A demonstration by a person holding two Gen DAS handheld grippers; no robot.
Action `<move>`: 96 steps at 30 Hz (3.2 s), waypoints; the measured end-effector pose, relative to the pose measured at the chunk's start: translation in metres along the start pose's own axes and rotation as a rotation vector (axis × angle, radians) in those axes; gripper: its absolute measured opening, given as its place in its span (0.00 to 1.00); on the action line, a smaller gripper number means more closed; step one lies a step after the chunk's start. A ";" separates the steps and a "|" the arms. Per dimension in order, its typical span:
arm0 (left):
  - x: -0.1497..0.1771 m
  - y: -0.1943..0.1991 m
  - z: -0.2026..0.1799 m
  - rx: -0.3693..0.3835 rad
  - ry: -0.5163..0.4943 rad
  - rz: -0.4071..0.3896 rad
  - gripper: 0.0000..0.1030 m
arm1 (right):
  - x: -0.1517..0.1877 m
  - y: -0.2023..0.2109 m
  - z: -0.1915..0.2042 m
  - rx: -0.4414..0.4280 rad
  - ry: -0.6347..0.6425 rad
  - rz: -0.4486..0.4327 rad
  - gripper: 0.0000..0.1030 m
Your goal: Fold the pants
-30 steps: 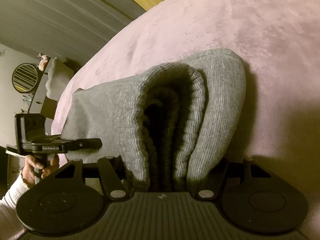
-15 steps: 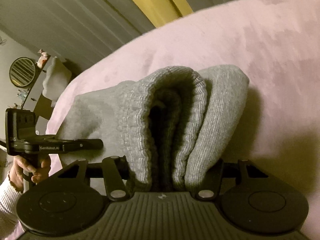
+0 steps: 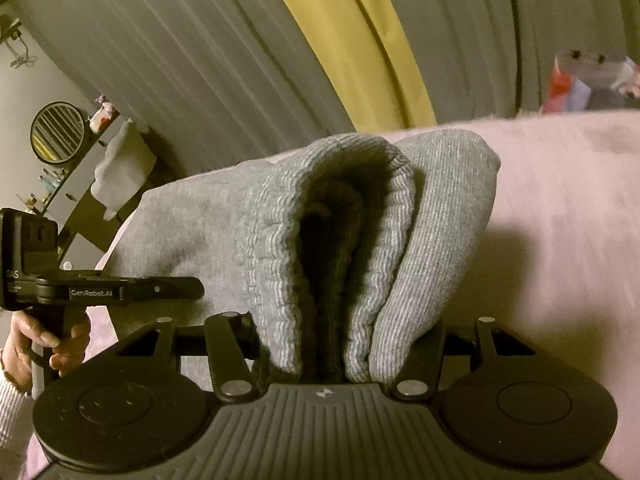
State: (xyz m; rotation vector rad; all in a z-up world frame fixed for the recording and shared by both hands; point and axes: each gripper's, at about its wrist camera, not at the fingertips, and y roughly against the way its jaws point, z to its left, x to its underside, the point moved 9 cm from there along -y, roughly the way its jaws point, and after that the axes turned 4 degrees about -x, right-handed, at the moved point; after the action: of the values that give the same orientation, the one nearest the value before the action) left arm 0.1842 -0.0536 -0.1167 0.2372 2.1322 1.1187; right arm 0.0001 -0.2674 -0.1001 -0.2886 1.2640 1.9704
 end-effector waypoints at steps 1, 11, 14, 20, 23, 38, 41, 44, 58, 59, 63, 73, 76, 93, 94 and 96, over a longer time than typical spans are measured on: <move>-0.005 -0.006 0.003 -0.011 0.005 0.001 0.21 | -0.007 -0.006 0.000 0.005 0.004 -0.001 0.53; -0.022 -0.054 0.035 -0.073 0.070 0.060 0.21 | -0.033 -0.078 -0.023 0.040 -0.016 0.053 0.53; -0.024 -0.063 0.036 -0.077 0.070 0.071 0.22 | -0.037 -0.091 -0.033 0.041 -0.036 0.066 0.53; -0.023 -0.073 0.045 -0.081 0.059 0.081 0.23 | -0.036 -0.105 -0.052 0.053 -0.041 0.086 0.54; -0.021 -0.075 0.047 -0.072 0.066 0.077 0.24 | -0.033 -0.112 -0.050 0.069 -0.015 0.090 0.55; -0.015 -0.034 0.080 -0.214 0.136 -0.004 0.56 | -0.039 -0.122 -0.051 0.200 0.081 0.091 0.80; -0.008 0.012 0.086 -0.371 0.066 -0.098 0.71 | -0.043 -0.091 -0.053 0.303 0.061 0.010 0.89; 0.011 0.041 0.070 -0.424 0.007 -0.146 0.77 | -0.046 -0.046 -0.026 0.402 0.199 -0.151 0.97; 0.104 -0.014 0.001 -0.235 -0.075 0.000 0.79 | 0.043 -0.066 0.016 0.100 -0.083 0.105 0.17; 0.104 -0.010 0.000 -0.259 -0.096 0.002 0.79 | 0.043 -0.061 0.012 0.129 -0.099 0.112 0.07; 0.112 0.005 -0.011 -0.339 -0.108 0.007 0.85 | 0.038 -0.035 0.041 0.226 0.047 0.050 0.20; 0.134 0.023 -0.031 -0.353 0.041 0.003 0.92 | 0.045 -0.027 0.016 0.453 0.158 0.064 0.76; 0.133 0.032 -0.040 -0.393 0.032 -0.024 0.93 | 0.029 0.003 0.044 0.370 0.164 -0.090 0.98; 0.144 0.074 -0.039 -0.464 0.190 0.012 0.94 | 0.022 0.041 0.137 0.272 0.034 -0.083 0.98; 0.144 0.076 -0.039 -0.464 0.201 0.014 0.94 | 0.026 0.040 0.137 0.295 0.023 -0.108 0.98; 0.143 0.079 -0.039 -0.449 0.222 0.022 0.94 | 0.027 0.032 0.136 0.274 -0.015 -0.107 0.98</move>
State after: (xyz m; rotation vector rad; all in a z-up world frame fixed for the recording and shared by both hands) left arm 0.0414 0.0347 -0.1130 -0.0752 1.9981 1.6625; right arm -0.0132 -0.1457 -0.0270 -0.2000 1.4582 1.6821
